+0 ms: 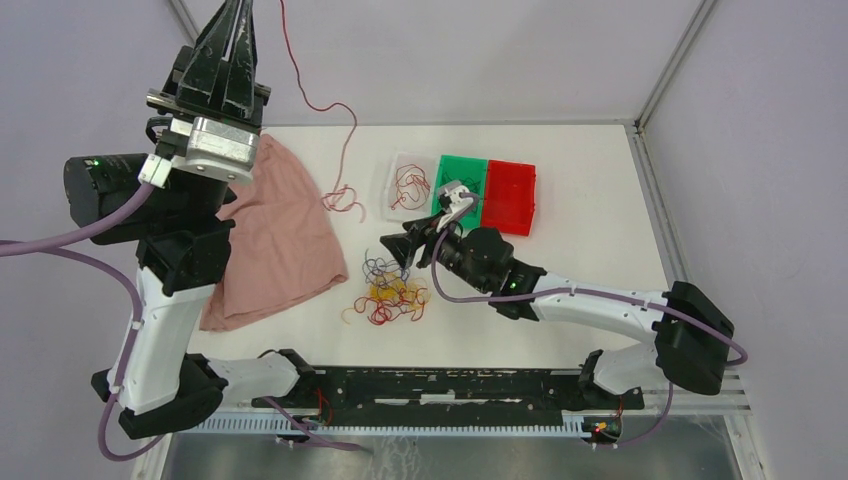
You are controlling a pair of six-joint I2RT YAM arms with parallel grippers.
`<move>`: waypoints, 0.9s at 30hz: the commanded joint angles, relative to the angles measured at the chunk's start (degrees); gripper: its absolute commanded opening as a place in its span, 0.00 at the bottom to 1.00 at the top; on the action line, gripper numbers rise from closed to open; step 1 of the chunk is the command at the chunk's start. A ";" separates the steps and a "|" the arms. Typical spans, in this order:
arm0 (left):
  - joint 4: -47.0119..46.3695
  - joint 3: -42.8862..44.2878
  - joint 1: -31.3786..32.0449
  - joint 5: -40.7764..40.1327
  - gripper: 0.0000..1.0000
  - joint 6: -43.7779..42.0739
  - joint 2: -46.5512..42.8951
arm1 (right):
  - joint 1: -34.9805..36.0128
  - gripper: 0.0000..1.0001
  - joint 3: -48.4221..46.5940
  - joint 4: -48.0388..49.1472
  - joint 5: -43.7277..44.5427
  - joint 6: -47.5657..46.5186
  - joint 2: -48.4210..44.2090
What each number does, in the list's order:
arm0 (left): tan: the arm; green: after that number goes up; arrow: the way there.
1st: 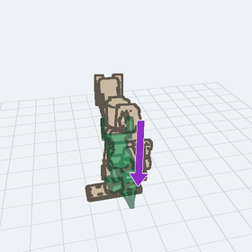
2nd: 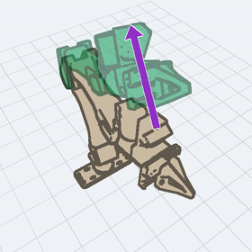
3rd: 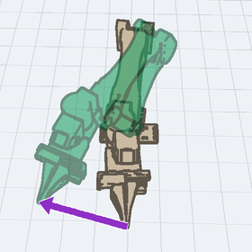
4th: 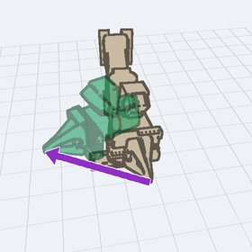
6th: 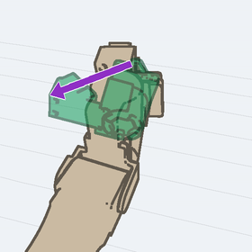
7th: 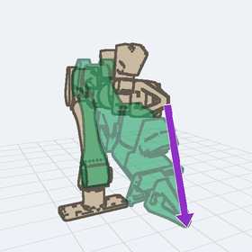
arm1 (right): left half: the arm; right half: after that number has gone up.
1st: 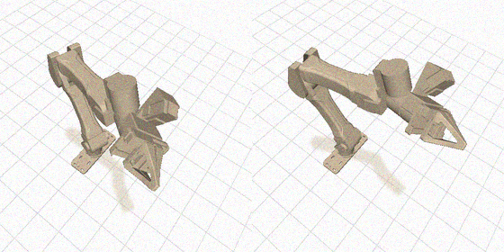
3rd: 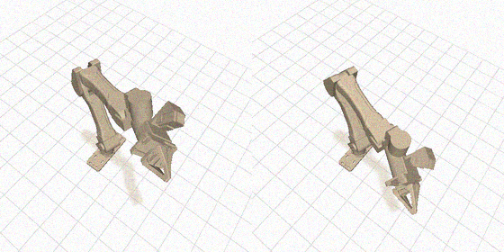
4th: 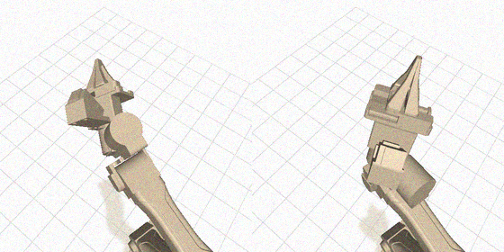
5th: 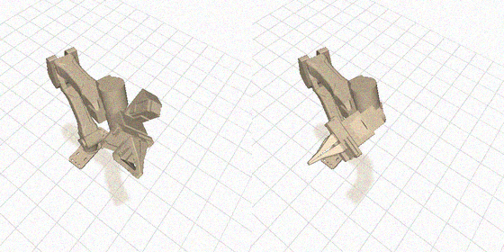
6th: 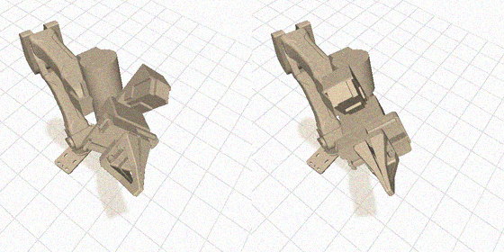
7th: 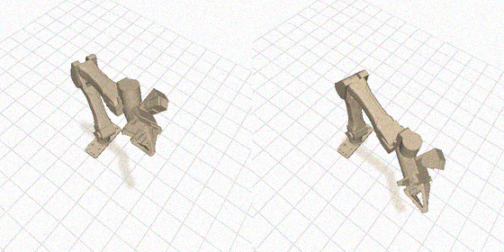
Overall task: Untangle the cables
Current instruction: Untie the cable.
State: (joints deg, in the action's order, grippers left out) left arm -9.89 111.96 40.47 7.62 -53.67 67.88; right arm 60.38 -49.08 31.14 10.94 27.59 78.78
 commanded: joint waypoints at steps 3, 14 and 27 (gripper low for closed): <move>-1.01 -0.69 -0.15 -0.72 0.03 3.17 -1.21 | 0.31 0.68 -5.50 0.42 -6.35 1.92 -0.90; 0.66 -4.01 -0.15 -0.67 0.03 4.60 -2.09 | 0.37 0.63 -3.78 0.85 -1.52 -0.52 -3.74; 3.90 -18.83 -0.43 -10.83 0.03 4.43 -0.64 | -2.81 0.70 0.75 -15.53 15.64 -0.47 -9.35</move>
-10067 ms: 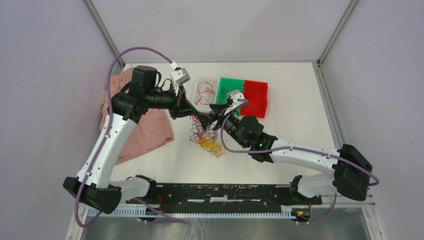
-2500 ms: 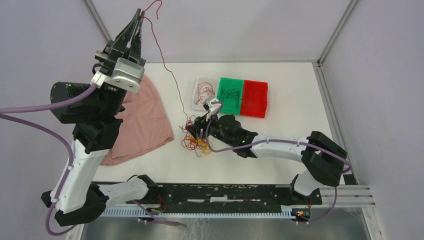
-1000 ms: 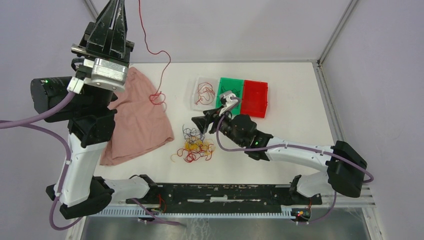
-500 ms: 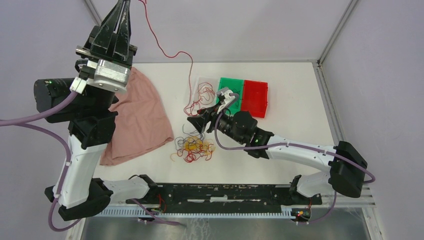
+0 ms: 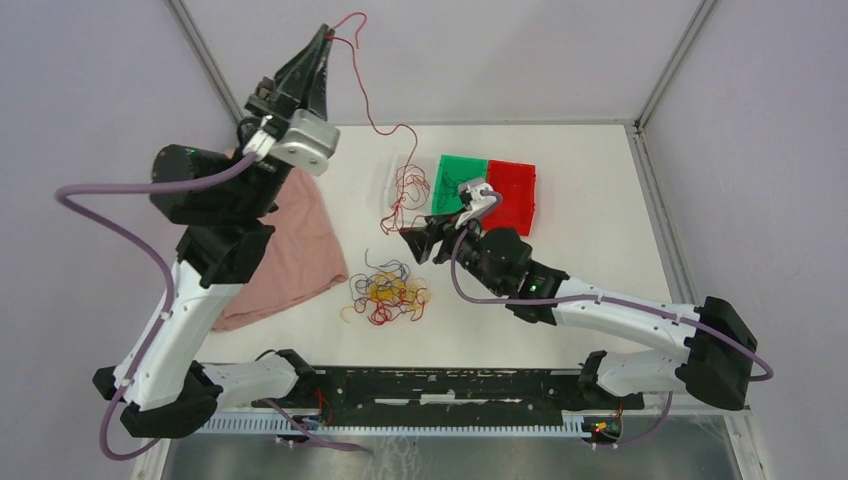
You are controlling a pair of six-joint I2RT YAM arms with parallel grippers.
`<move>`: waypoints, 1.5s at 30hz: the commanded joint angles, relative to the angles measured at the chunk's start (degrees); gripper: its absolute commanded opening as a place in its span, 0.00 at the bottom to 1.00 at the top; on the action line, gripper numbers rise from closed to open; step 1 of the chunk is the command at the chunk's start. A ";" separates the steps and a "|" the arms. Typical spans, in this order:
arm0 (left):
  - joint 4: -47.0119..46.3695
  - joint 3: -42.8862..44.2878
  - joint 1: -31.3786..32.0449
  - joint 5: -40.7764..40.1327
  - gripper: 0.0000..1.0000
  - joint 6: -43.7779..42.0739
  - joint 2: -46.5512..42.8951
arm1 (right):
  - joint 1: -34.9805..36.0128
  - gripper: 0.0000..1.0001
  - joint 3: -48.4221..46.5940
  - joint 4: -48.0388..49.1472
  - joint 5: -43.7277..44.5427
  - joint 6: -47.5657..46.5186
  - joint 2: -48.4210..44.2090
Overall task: Untangle the cables
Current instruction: Untie the cable, then place the cable in the bin.
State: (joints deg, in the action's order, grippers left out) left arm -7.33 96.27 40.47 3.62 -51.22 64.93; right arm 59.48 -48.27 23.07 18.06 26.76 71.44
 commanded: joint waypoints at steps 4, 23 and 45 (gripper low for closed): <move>6.24 -3.77 -3.71 -8.77 0.03 4.37 7.02 | -4.36 0.69 0.06 -15.55 13.13 3.93 -3.13; 0.52 -1.20 -13.94 -6.44 0.03 8.38 22.24 | -9.01 0.70 3.23 -20.92 15.79 6.25 -6.12; 11.05 1.40 -16.68 -3.52 0.03 18.19 31.50 | -10.50 0.69 4.86 -21.21 15.87 7.07 -8.04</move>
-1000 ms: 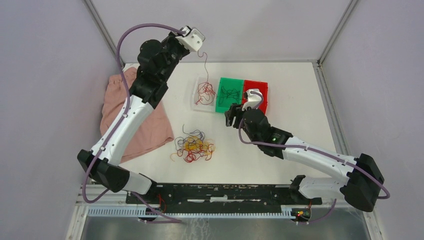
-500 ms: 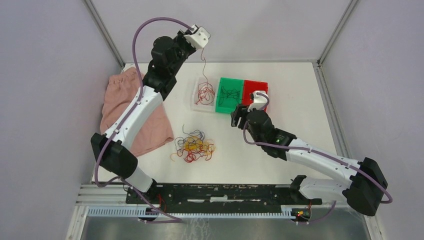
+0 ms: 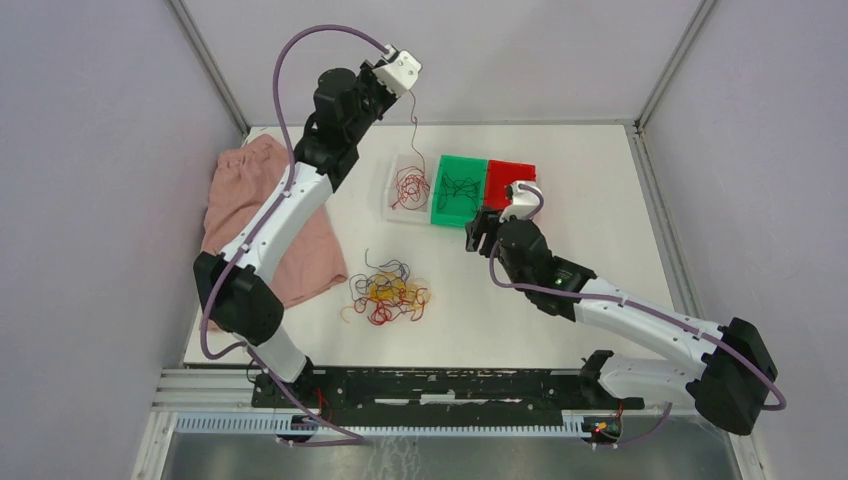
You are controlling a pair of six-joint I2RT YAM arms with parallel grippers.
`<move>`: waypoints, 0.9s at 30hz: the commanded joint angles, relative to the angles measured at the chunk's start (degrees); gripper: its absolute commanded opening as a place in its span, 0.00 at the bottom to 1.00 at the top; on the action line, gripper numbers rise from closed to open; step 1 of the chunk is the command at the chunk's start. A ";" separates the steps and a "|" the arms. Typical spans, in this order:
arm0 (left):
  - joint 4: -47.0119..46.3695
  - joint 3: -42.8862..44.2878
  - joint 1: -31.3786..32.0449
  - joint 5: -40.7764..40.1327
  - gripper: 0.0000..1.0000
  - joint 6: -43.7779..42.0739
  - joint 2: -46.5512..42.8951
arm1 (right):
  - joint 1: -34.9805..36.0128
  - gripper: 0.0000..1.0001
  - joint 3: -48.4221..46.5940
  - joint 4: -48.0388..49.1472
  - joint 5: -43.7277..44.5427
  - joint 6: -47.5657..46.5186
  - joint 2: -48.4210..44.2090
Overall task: Untangle the cables
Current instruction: Place the cable in the bin.
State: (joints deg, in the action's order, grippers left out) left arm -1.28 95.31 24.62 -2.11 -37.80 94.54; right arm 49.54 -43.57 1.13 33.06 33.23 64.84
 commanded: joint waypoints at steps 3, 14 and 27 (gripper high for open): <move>8.30 0.79 -1.01 3.06 0.03 5.23 2.75 | -0.83 0.68 0.48 0.43 0.89 0.60 -2.04; 14.09 4.72 -4.31 2.52 0.03 6.39 10.05 | -2.00 0.68 1.44 -1.16 0.84 1.39 -3.94; 18.24 1.00 -2.33 9.93 0.03 7.49 11.03 | -3.57 0.68 1.83 -1.32 -0.75 2.60 -3.18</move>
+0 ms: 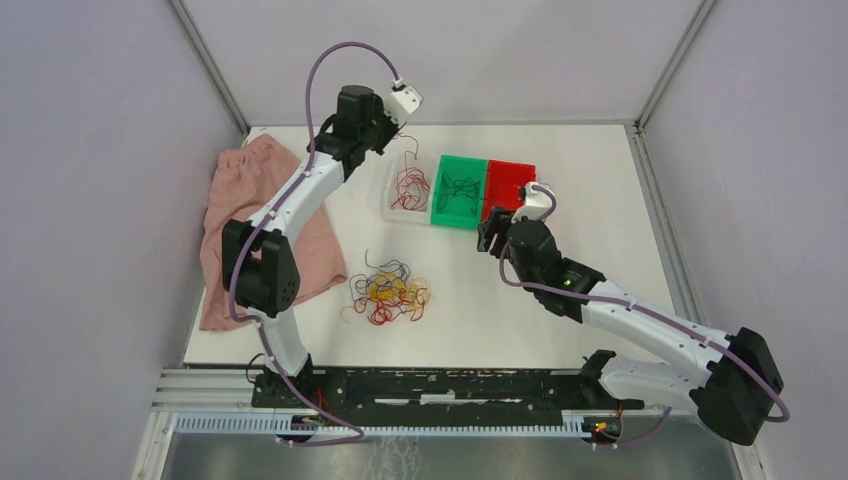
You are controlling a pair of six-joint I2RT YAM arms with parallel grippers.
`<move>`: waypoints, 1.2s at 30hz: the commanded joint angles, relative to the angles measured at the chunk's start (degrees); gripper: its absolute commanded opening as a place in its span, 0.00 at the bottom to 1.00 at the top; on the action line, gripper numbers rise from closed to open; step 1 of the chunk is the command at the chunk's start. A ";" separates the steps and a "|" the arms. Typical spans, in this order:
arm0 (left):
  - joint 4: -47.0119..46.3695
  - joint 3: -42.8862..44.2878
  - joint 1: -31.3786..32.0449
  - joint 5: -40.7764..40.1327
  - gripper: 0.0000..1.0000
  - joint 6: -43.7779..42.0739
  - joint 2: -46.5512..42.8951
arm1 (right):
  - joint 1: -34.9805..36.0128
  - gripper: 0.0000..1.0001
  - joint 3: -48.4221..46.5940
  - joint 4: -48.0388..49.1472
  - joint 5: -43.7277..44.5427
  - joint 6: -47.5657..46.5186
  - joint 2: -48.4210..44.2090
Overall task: Untangle the cables
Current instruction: Place the cable in the bin.
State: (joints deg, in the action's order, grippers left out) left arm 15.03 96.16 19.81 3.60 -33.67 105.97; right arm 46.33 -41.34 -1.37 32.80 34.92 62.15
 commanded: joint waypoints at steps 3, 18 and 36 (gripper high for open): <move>4.15 0.25 3.14 5.66 0.03 7.11 1.08 | -0.60 0.67 -0.32 0.47 -0.29 0.78 -1.00; 4.21 -0.06 3.42 1.13 0.03 14.04 10.93 | -2.20 0.67 0.04 -2.44 -0.47 0.09 -3.75; 14.40 6.45 3.59 7.19 0.71 12.82 7.89 | -3.60 0.68 0.15 -1.63 -4.04 0.53 -2.13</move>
State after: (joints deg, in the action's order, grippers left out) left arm 25.47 98.85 23.83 5.67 -21.17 120.70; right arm 43.00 -40.29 -5.23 30.46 35.14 58.59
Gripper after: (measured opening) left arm 0.587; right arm 0.677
